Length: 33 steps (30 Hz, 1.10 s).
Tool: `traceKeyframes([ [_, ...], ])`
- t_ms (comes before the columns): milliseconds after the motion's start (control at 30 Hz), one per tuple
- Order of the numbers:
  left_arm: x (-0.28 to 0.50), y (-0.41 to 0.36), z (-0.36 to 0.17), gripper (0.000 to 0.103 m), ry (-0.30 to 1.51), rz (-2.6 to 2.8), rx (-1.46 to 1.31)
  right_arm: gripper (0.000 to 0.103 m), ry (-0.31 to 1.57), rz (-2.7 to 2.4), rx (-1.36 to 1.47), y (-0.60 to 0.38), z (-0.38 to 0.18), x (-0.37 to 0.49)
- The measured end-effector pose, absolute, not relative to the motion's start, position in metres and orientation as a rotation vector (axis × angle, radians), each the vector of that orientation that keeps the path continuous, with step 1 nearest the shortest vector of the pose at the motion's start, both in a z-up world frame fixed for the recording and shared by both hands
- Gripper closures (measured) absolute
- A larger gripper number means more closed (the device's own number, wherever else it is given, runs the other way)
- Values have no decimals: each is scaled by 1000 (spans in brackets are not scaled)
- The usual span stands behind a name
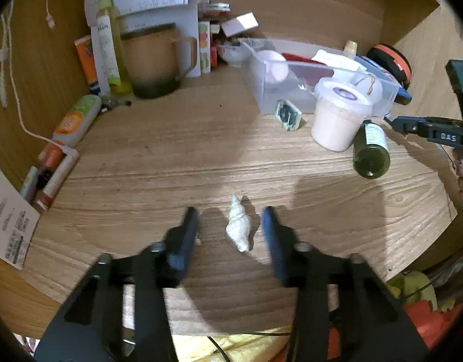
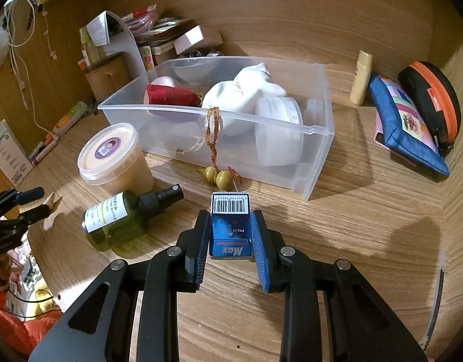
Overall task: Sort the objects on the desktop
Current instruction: 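Close the left tool on the seashell while the right grasps the blue Max box, then carry the seashell and the Max box over the clear bin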
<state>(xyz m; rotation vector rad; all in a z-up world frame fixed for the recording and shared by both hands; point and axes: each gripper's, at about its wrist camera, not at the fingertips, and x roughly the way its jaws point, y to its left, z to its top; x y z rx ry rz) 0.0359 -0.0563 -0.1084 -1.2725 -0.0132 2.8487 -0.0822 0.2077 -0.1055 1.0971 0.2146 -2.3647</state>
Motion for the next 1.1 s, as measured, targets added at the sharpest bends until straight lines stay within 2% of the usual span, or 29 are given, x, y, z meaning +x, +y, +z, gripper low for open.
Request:
traceKeyframes([
  [133, 32, -56, -110, 87, 10, 2874, -1277, 78, 215, -2371, 1082, 209, -101, -80],
  [367, 30, -55, -106, 87, 18, 2878, -1263, 78, 188, -2375, 1061, 213, -95, -78],
  [633, 19, -50, -74, 87, 27, 2894, -1148, 78, 174, -2387, 1004, 217, -79, -75],
  [900, -4, -52, -48, 87, -71, 2820, -1104, 78, 137, -2413, 944, 225, -59, -70],
  [1100, -21, -48, -29, 87, -17, 2838, -1056, 78, 115, -2425, 910, 226, -49, -75],
])
